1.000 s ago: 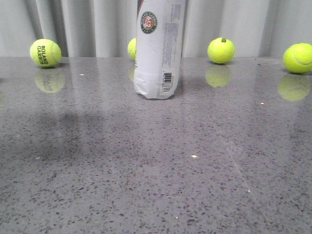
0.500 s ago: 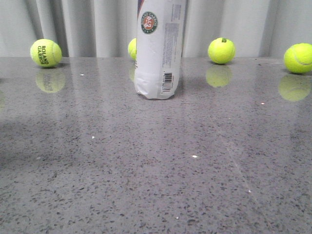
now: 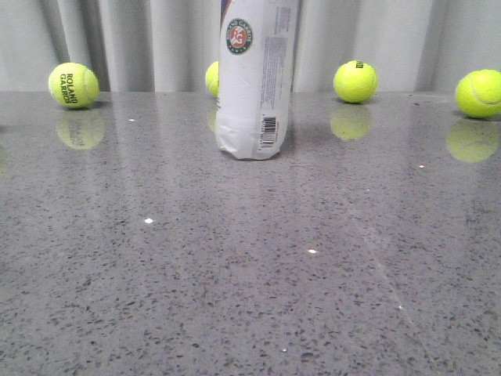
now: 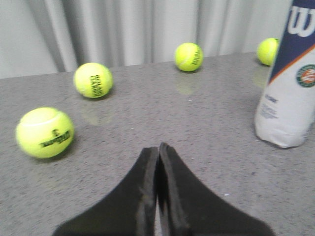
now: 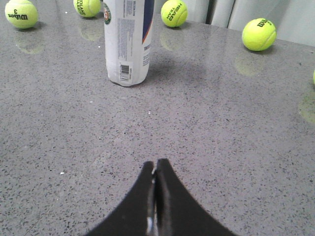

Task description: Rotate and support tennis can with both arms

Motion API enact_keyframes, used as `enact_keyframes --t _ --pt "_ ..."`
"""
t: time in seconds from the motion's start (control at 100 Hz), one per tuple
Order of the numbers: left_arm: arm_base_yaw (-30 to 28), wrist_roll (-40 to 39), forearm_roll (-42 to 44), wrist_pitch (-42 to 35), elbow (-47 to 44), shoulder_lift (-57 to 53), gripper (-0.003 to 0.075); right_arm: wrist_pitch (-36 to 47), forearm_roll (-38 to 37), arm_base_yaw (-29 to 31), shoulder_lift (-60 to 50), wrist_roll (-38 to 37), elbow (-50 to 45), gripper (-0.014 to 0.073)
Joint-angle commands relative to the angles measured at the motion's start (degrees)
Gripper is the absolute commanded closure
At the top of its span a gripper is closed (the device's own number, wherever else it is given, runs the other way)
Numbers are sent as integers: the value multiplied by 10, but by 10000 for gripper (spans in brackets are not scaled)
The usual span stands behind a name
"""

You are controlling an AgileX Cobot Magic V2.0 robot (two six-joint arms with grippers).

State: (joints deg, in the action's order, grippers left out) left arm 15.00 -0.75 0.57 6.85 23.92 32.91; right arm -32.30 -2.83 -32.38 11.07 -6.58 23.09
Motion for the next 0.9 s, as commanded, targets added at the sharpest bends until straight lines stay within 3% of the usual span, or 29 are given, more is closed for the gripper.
enact_keyframes --t 0.0,0.55,0.89 --pt "-21 -7 -6 -61 -3 -21 740 46 -8 3 5 1 14 652" --pt "-131 -6 -18 -124 -171 -173 740 46 -8 3 5 1 14 652" --pt "-145 27 -33 -123 -255 -251 740 46 -8 3 5 1 14 652"
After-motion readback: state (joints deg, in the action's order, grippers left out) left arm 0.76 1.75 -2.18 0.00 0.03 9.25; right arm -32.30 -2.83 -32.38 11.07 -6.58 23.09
